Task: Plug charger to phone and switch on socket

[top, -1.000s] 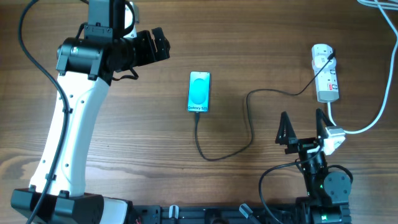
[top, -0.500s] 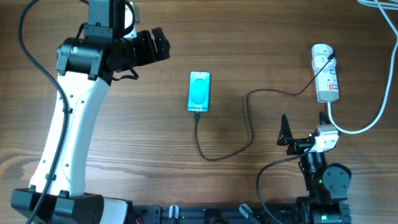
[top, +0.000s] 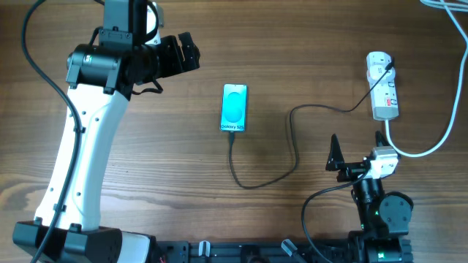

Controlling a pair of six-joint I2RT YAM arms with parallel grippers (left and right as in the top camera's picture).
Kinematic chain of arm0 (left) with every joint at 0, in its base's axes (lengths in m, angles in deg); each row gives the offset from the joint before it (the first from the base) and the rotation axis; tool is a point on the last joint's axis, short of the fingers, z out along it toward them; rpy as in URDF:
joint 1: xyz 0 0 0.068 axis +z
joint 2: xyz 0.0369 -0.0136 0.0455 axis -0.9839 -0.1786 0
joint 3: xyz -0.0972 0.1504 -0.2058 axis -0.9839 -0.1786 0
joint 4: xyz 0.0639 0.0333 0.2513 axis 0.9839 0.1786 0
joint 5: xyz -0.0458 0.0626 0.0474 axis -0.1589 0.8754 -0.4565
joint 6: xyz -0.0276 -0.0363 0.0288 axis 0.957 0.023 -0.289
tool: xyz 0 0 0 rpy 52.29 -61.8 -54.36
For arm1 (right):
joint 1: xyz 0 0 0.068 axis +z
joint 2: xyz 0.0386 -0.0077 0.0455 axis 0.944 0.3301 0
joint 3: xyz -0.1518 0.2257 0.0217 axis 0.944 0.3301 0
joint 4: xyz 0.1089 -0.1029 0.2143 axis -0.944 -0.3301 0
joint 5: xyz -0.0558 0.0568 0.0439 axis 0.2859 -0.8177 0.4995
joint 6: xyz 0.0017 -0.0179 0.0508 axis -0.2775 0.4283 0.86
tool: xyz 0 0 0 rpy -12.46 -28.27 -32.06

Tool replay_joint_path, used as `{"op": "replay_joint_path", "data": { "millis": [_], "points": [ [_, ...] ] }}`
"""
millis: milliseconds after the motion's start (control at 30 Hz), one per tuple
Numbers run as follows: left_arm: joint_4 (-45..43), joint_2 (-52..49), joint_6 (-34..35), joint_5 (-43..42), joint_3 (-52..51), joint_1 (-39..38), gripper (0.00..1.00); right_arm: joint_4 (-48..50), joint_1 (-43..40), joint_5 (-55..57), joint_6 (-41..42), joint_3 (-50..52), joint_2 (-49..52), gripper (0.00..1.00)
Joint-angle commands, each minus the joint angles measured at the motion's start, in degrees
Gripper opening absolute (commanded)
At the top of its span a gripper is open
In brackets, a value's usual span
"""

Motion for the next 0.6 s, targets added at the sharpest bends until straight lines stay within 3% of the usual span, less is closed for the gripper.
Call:
{"op": "replay_joint_path", "data": {
  "millis": [0,367,567],
  "points": [
    [0.04,-0.33,0.31,0.55,-0.09,0.04,1.00,0.24,-0.13,0.50,-0.66,0.07,-0.31,1.00],
    [0.04,-0.44,0.26,0.66,-0.09,0.04,1.00,0.24,-0.13,0.48,-0.66,0.07,-0.24,1.00],
    [2.82,2.62,0.13,6.21,-1.99,-0.09,1.00,0.24,-0.13,0.48,-0.68,0.07,-0.24,1.00]
  ]
}}
